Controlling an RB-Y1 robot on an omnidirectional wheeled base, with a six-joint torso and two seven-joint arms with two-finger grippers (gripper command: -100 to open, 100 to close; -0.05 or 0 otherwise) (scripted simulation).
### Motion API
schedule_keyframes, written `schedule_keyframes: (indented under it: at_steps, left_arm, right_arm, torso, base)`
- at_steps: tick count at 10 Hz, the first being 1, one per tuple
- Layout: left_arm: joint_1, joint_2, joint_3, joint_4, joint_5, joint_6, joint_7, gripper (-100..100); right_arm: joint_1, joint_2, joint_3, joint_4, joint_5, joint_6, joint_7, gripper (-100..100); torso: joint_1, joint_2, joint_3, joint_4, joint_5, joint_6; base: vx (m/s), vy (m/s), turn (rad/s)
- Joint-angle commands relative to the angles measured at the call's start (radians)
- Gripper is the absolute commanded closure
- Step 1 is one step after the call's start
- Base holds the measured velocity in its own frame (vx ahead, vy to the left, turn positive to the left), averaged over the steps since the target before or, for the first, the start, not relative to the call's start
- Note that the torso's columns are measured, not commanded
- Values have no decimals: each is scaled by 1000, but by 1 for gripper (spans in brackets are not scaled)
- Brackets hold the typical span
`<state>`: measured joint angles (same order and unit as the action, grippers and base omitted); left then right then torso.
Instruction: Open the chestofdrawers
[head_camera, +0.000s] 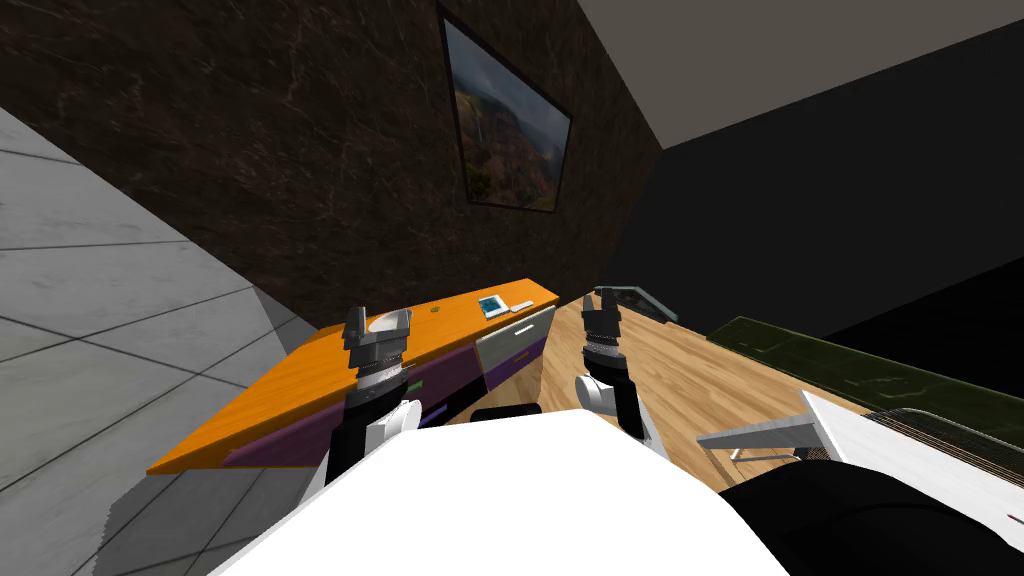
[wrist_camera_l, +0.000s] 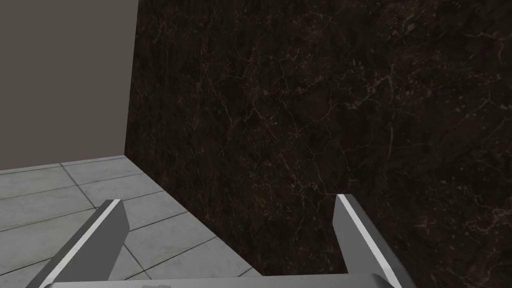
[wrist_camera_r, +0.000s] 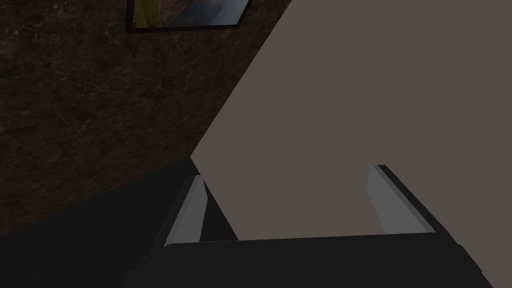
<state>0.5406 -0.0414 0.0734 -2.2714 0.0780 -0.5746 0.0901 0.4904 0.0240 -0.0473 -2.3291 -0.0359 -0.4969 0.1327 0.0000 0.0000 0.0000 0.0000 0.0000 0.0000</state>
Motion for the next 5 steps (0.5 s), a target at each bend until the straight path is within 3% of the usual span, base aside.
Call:
schedule_keyframes:
  at_steps: [1, 5]
  left_arm:
    - [0, 0, 0, 0, 0, 0, 0, 0]
    - [0, 0, 0, 0, 0, 0, 0, 0]
  right_arm:
    - [0, 0, 0, 0, 0, 0, 0, 0]
    - [0, 0, 0, 0, 0, 0, 0, 0]
  torso:
    - [0, 40, -82, 41, 0, 0]
    - [0, 322, -644, 322, 0, 0]
  base:
    - [0, 0, 0]
    - [0, 0, 0]
